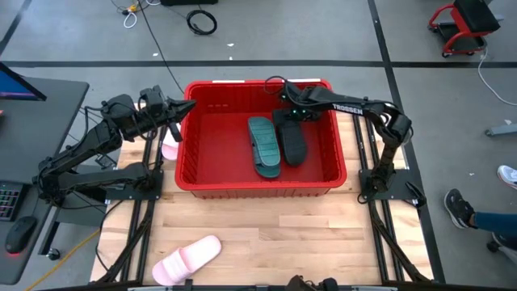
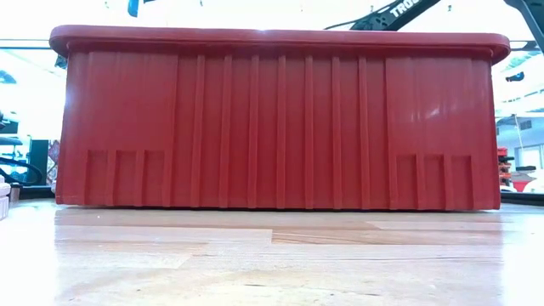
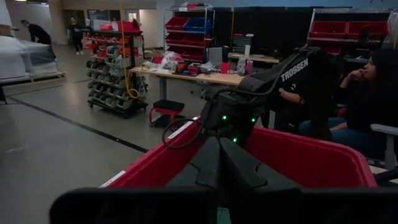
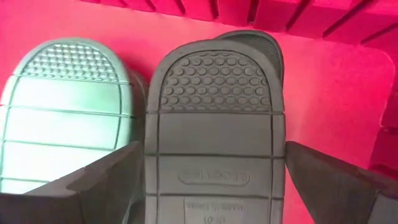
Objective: Pick and place slides into bin
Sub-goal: Put the black slide into the red bin
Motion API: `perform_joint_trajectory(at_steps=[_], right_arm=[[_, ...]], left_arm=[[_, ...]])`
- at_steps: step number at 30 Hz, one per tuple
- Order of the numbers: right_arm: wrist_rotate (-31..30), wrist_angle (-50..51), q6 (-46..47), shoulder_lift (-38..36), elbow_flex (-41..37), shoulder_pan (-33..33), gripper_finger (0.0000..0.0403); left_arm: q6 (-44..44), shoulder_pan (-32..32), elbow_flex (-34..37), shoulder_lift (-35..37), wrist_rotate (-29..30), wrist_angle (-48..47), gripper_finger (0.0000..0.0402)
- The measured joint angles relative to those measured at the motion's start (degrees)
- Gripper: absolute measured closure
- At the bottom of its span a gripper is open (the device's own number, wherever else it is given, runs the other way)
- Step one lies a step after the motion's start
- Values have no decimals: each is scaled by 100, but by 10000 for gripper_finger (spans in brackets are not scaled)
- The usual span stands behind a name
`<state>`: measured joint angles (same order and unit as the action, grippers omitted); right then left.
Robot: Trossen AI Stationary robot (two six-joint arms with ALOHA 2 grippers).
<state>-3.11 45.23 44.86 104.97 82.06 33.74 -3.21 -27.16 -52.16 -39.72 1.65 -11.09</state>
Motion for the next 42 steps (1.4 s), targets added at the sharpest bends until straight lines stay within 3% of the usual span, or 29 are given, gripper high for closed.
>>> perform_joint_trajectory(at_steps=[13, 21, 24, 28, 37, 42], right_arm=[[-141, -33, -371, -180, 4, 35, 8], [-54, -31, -878, -722, 7, 19, 25], [94, -30, -693, -826, 13, -13, 56], [-24, -28, -573, -807, 11, -25, 126], [-838, -33, -457, -638, 11, -87, 272], [-321, 14, -446, -424, 11, -96, 314]], left_arm=[[241, -4, 0, -2, 77, -132, 383], [390, -7, 0, -2, 325, -754, 394], [390, -7, 0, -2, 323, -821, 393], [392, -7, 0, -2, 350, -748, 384], [390, -7, 0, -2, 352, -680, 396], [389, -7, 0, -2, 356, -680, 385]])
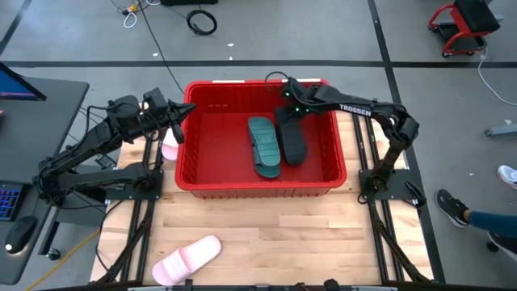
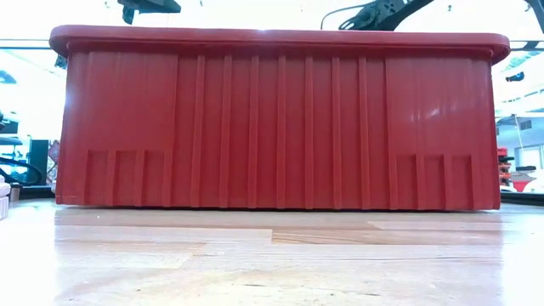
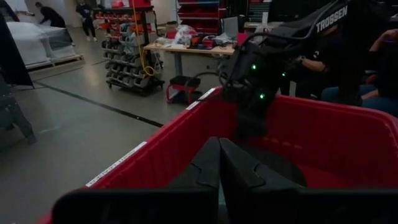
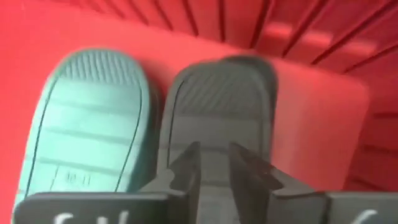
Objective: Pick and place slides into bin
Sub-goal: Put the black slide into the red bin
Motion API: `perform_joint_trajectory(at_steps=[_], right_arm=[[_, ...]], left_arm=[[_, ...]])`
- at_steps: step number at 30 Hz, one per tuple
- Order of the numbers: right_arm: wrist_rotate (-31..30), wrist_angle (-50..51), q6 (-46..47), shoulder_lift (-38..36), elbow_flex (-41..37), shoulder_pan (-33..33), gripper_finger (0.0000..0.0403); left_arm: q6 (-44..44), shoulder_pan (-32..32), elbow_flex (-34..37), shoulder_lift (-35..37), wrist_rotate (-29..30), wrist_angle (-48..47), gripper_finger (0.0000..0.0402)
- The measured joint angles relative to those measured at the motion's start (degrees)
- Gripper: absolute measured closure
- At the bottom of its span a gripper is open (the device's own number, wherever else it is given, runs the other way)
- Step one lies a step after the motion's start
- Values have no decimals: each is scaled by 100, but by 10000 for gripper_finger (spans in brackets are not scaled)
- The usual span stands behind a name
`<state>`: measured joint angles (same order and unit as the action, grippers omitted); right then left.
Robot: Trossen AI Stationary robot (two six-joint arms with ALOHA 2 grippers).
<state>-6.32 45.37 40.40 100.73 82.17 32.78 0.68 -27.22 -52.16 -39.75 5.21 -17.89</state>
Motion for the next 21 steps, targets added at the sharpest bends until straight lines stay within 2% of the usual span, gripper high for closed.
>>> perform_joint_trajectory(at_steps=[5, 10, 17, 21], right_arm=[[43, 341, 67, 85, -16, -164, 342], [73, 184, 351, 83, -365, -232, 363], [0, -1213, 563, 35, -1216, -171, 386], [-110, -1402, 636, 41, -1339, -153, 394]], left_arm=[[-4, 0, 0, 0, 2, 4, 383], [-2, 0, 0, 0, 2, 50, 395], [1, 2, 0, -2, 0, 188, 383], [-4, 2, 0, -4, 0, 180, 383]])
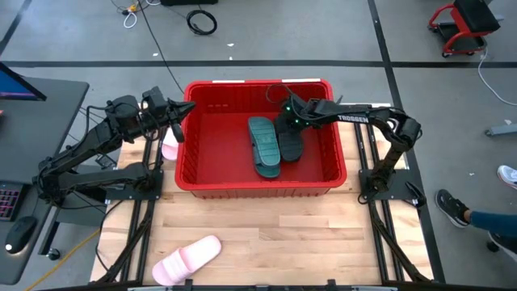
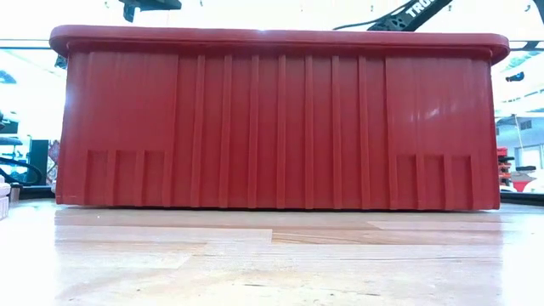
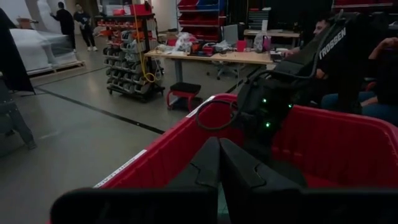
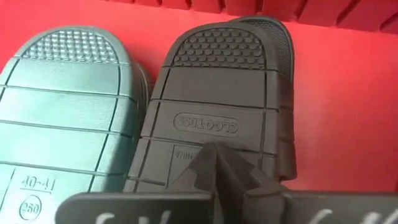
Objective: Pick and place slides into bin
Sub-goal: Put the black slide into the red bin
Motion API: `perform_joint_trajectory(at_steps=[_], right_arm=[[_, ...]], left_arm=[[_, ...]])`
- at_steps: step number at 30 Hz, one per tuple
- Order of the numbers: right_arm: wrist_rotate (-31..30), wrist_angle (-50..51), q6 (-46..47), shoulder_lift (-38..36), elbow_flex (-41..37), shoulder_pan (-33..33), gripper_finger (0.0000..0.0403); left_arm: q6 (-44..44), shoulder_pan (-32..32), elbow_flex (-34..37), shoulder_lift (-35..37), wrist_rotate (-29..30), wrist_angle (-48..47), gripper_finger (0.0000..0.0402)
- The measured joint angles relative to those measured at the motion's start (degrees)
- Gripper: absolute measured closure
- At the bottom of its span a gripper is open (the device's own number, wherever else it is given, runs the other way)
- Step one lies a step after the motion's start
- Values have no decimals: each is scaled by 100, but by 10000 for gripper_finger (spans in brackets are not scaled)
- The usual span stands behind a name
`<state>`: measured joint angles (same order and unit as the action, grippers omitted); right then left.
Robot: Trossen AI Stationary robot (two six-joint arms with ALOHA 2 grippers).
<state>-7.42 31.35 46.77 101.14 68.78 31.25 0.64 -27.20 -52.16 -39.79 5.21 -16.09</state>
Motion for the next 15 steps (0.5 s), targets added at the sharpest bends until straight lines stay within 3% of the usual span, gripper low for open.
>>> perform_joint_trajectory(at_steps=[7, 15], right_arm=[[17, 49, -146, -45, 61, 6, 391], [-20, 92, -221, -426, 172, -36, 394]], left_arm=[[-4, 0, 0, 2, -2, -9, 397], [-338, 0, -49, 11, 13, -95, 379]])
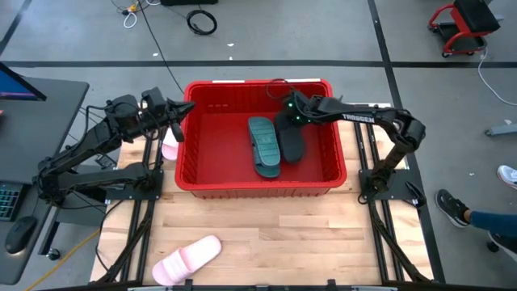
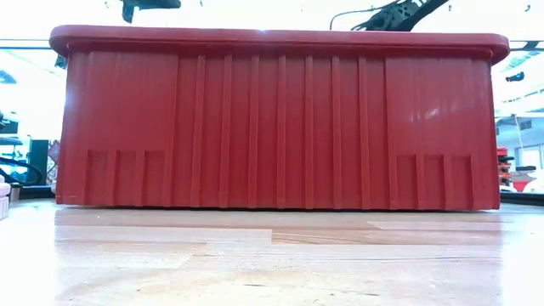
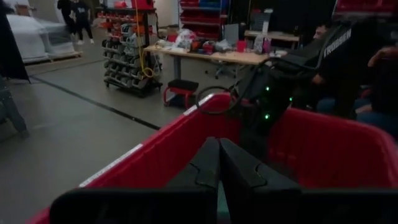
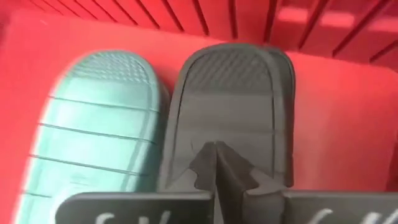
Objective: Pick and place slides into bin
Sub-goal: Put the black slide into the red bin, then put the top pink slide into the red bin
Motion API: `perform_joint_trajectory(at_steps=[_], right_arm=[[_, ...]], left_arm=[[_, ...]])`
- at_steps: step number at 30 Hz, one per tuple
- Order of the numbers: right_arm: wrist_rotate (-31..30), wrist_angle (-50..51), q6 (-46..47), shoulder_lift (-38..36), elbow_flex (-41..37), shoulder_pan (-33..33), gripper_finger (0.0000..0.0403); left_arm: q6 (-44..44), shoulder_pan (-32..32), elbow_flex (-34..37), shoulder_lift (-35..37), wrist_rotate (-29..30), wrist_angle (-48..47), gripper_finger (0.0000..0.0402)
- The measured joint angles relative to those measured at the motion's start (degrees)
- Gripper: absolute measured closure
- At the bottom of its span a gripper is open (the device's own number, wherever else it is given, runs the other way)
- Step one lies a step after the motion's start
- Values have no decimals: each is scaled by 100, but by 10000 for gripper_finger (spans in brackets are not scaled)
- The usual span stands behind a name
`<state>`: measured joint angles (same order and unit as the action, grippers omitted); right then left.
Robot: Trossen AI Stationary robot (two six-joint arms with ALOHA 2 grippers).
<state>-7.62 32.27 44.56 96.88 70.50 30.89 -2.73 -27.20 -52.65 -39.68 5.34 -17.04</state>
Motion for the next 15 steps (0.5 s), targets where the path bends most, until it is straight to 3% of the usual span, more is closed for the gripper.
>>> perform_joint_trajectory(at_steps=[8, 15], right_arm=[[0, -7, -6, -334, 7, -4, 391], [-4, -15, -244, -574, 7, -4, 393]], left_arm=[[-111, 0, -541, 5, 305, -288, 392], [-104, 0, -673, 59, 752, -1314, 378]])
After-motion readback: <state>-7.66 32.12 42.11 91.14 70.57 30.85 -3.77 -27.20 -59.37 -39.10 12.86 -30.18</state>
